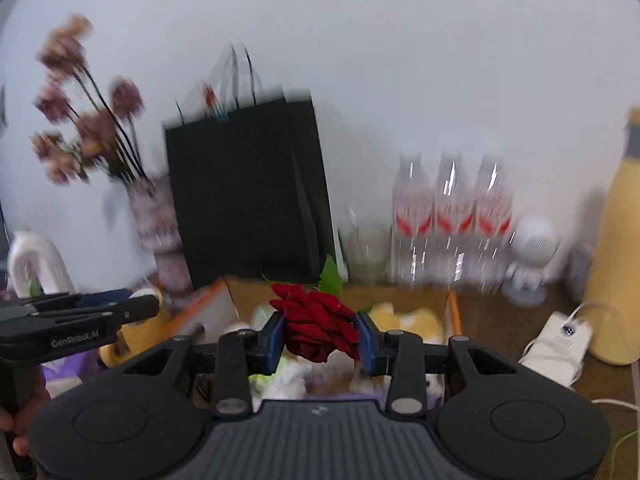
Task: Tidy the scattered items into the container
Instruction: 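Carry the white container and red flower into the box and open both grippers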
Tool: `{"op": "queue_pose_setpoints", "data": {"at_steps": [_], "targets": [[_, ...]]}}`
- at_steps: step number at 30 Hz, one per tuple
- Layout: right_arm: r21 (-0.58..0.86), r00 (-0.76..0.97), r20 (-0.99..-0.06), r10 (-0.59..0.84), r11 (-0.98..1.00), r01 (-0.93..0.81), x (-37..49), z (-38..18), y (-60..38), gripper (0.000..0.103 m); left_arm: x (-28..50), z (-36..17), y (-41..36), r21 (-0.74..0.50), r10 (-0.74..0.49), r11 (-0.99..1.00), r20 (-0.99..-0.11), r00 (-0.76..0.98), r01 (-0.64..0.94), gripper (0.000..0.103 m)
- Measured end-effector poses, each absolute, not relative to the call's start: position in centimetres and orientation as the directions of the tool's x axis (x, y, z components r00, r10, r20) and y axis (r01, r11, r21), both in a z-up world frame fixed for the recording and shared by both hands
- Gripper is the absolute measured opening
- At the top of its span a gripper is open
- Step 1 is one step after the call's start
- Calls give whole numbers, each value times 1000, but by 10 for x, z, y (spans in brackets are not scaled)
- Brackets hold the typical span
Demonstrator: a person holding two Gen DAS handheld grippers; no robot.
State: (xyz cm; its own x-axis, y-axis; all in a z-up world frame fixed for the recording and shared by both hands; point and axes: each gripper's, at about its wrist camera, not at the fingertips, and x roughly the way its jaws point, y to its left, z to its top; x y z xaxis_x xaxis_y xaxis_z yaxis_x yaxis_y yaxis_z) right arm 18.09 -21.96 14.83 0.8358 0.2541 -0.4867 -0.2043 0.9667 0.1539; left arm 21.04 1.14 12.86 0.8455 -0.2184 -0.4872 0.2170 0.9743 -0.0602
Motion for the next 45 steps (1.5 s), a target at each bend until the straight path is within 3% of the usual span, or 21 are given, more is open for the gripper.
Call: {"op": "queue_pose_setpoints", "data": {"at_steps": [2,5,10,14,17,20,27,31,39,42,45], "targets": [[184,773,-574,270,963,-199,214,137,-224,36,238,121,6,-100,-251,966,-580,775,238,41],[220,672,-685,281,959,-177,257,118,-229,36,271,113,1,-122,-266,961,-653,709,248,41],[154,570,-793,217,976,-157,295,101,-220,39,308,95,-14,-111,-251,960,-750,612,258,42],[152,534,-820,205,978,-142,308,91,-217,46,322,90,-19,-84,-218,965,-780,587,248,54],[205,535,-812,234,972,-114,309,95,-224,53,324,100,-15,-82,-211,968,-782,587,239,70],[231,525,-816,242,969,-87,311,108,-230,57,325,118,-11,-62,-186,972,-790,585,225,75],[265,504,-829,242,964,-27,300,174,-239,85,330,175,9,-77,-111,993,-870,480,91,99],[235,526,-823,216,971,-30,280,203,-235,88,306,198,8,-47,-98,993,-853,512,112,103],[241,562,-802,204,971,-9,241,200,-229,89,261,185,-7,27,-26,995,-851,524,94,103],[205,635,-755,163,979,-8,225,197,-225,89,234,186,-12,77,24,996,-734,679,47,103],[141,808,-574,130,988,-59,195,192,-218,89,199,182,-15,79,-27,994,-526,850,80,103]]}}
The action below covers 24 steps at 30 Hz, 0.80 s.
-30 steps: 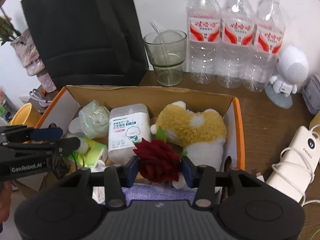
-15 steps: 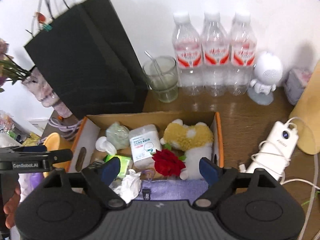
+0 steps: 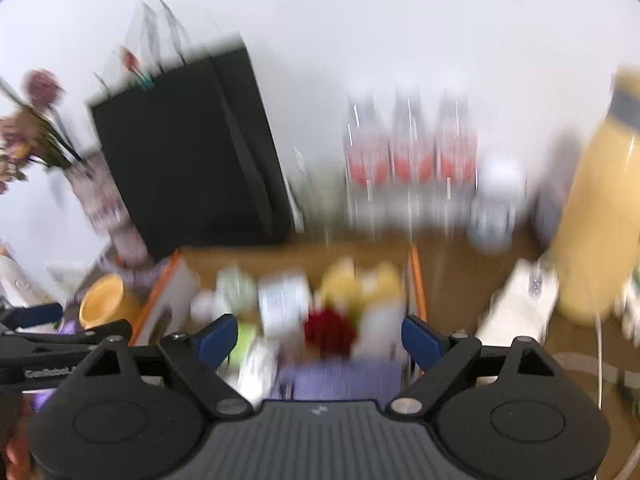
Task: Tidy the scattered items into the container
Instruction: 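Carry the white container and red flower into the box and open both grippers, then withdraw both grippers from the box toward the cream block and white piece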
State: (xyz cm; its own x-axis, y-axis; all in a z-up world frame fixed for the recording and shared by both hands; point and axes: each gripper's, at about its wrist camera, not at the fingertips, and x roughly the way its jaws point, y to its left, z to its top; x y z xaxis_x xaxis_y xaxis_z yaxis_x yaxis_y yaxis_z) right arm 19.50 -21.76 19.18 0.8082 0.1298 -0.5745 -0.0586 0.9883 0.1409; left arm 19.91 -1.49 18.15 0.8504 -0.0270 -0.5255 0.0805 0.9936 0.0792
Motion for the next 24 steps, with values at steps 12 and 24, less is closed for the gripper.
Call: {"op": "queue_pose_setpoints", "data": {"at_steps": [12,24], "targets": [[104,931,-352,95,993,-61,147,159,-210,99,158,161,-4,-31,-74,997,-358,931,67,103],[197,932,-339,128,978,-63,-51,90,-223,99,-29,78,29,-114,-255,967,-391,884,228,103]]}}
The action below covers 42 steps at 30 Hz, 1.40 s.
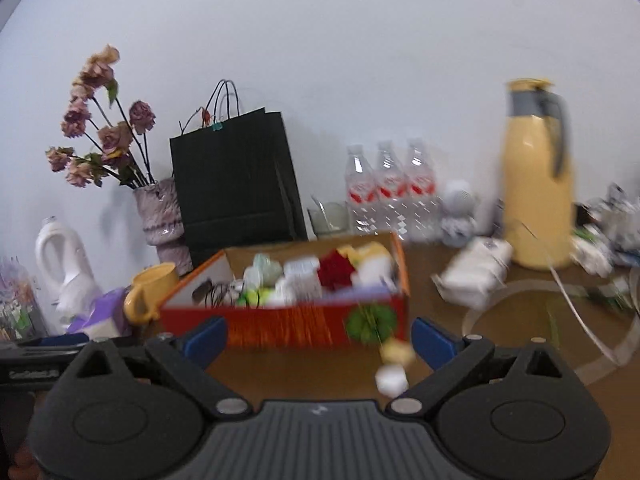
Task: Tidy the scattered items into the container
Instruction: 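Withdraw both grippers from the box toward the cream block and white piece, then grasp the white piece with the left gripper while the right grasps the cream block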
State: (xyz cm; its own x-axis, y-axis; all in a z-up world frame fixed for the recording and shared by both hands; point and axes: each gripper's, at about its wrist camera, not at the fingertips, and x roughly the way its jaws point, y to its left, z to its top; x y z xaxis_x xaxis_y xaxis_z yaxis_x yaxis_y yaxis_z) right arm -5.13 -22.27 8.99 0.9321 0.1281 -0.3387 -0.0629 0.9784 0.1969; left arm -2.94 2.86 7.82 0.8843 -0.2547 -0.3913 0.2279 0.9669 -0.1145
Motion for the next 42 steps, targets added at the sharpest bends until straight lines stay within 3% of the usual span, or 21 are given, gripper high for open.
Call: {"op": "queue_pose_setpoints", "data": {"at_steps": [5,10,14,19,21,28,30,36,42], "targets": [[229,906,-404,131,973,-38,-97,64,-232,99,-61,59,18,-41,-239,968,-458,856,249,103],[182,918,-392,61,983,12,-98,68,-247,99,-47,61,-18,-4,-311,940,-426,850,342,103],[194,935,-355,26,980,46,-94,79,-270,98,-18,61,-73,6,-416,889,-410,812,458,89],[221,932,-362,-4,971,90,-94,78,-295,98,32,47,-144,13,-483,833,-471,738,554,78],[220,930,-366,-16,970,103,-96,76,-300,98,53,38,-164,15,-482,821,-517,707,571,64],[237,923,-385,4,967,95,-88,67,-309,98,90,19,-184,-12,-444,839,-593,672,544,50],[241,920,-392,11,966,90,-85,65,-311,98,91,16,-188,-6,-442,835,-601,665,550,28],[249,908,-417,37,965,75,-73,59,-313,98,83,17,-175,4,-428,844,-597,679,536,27],[164,879,-471,70,986,9,-39,53,-301,97,62,31,-99,-51,-373,907,-558,741,418,27]]}}
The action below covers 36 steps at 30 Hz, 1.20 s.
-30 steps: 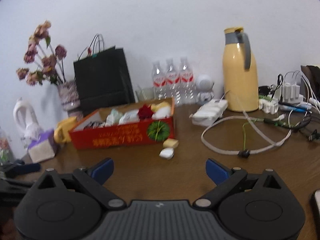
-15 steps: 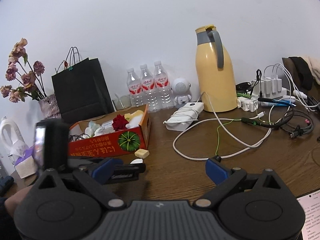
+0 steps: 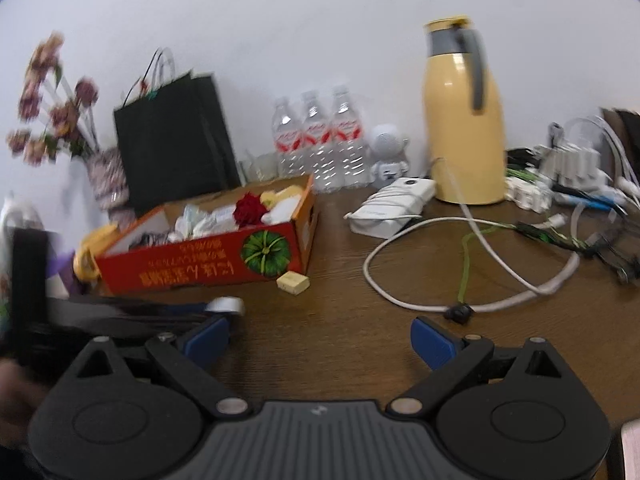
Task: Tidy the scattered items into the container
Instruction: 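Grasp the white piece with the left gripper while the right grasps the cream block, then carry the white piece and cream block into the box and open both grippers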
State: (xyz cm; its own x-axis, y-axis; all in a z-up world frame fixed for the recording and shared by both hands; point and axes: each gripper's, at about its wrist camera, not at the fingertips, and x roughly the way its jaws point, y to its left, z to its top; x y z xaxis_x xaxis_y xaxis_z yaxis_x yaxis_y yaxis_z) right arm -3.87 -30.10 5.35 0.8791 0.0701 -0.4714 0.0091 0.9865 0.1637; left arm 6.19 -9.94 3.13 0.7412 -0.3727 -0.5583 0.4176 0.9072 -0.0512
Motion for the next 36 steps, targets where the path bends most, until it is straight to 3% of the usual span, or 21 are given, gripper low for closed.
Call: {"op": "queue_pose_setpoints", "data": {"at_steps": [2,7,11,14,16,23,27,36], "targets": [[128,866,-492,88,991,-28,-17,51,-297,96,59,36,-78,-68,-334,931,-552,764,358,27],[71,817,-562,130,992,-109,49,39,-282,78,61,42,-43,-69,-272,957,-541,796,280,27],[34,788,-599,146,987,-157,91,28,-271,75,61,43,-31,-75,-263,961,-534,804,265,27],[13,766,-628,136,986,-165,113,24,-267,62,64,43,-22,-80,-255,965,-532,808,252,27],[-2,761,-636,125,987,-163,121,23,-266,47,66,42,-16,-87,-248,967,-533,809,239,27],[21,753,-642,141,986,-166,122,22,-265,21,60,45,-10,-77,-229,972,-521,822,222,27],[40,755,-630,180,979,-199,92,27,-249,20,44,52,-14,-36,-204,976,-494,845,214,27],[40,873,-456,172,984,-173,18,73,-205,20,20,73,-30,-21,-173,983,-434,884,183,27]]}}
